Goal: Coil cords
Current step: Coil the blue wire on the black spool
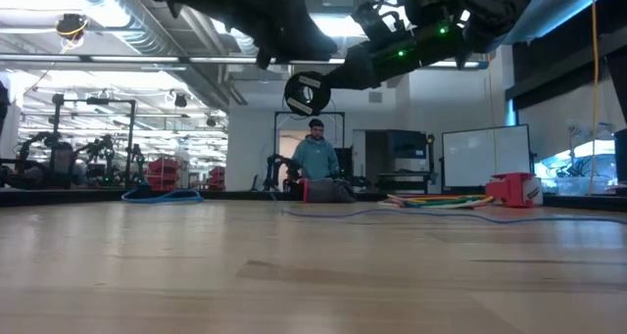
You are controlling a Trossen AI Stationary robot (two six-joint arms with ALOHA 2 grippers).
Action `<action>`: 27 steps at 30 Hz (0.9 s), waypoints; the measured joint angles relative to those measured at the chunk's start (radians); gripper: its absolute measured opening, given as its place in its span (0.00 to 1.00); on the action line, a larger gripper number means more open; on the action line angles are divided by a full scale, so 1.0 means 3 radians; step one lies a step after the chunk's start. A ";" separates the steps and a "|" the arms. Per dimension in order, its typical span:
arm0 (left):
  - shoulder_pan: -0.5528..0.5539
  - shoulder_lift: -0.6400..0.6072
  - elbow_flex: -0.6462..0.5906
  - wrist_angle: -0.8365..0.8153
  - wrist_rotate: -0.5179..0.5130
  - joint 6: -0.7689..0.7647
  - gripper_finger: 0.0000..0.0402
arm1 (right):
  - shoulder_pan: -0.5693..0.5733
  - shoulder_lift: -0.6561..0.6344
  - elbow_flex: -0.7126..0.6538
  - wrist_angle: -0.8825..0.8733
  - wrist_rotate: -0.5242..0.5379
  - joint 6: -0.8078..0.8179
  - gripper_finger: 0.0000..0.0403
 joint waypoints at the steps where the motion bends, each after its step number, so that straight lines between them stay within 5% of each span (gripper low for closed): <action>1: -0.0019 -0.0047 -0.0001 -0.0013 -0.0005 0.0021 0.29 | 0.0000 0.0000 0.0000 -0.0002 0.0000 0.0000 0.01; 13: -0.0241 -0.0525 -0.0009 -0.1128 -0.0263 -0.0182 0.29 | 0.0000 0.0000 0.0000 -0.0031 -0.0002 0.0064 0.01; 27: -0.0230 0.0284 -0.0574 0.0026 -0.0269 0.0150 0.29 | 0.0000 -0.0004 0.0000 -0.0020 -0.0066 0.0071 0.02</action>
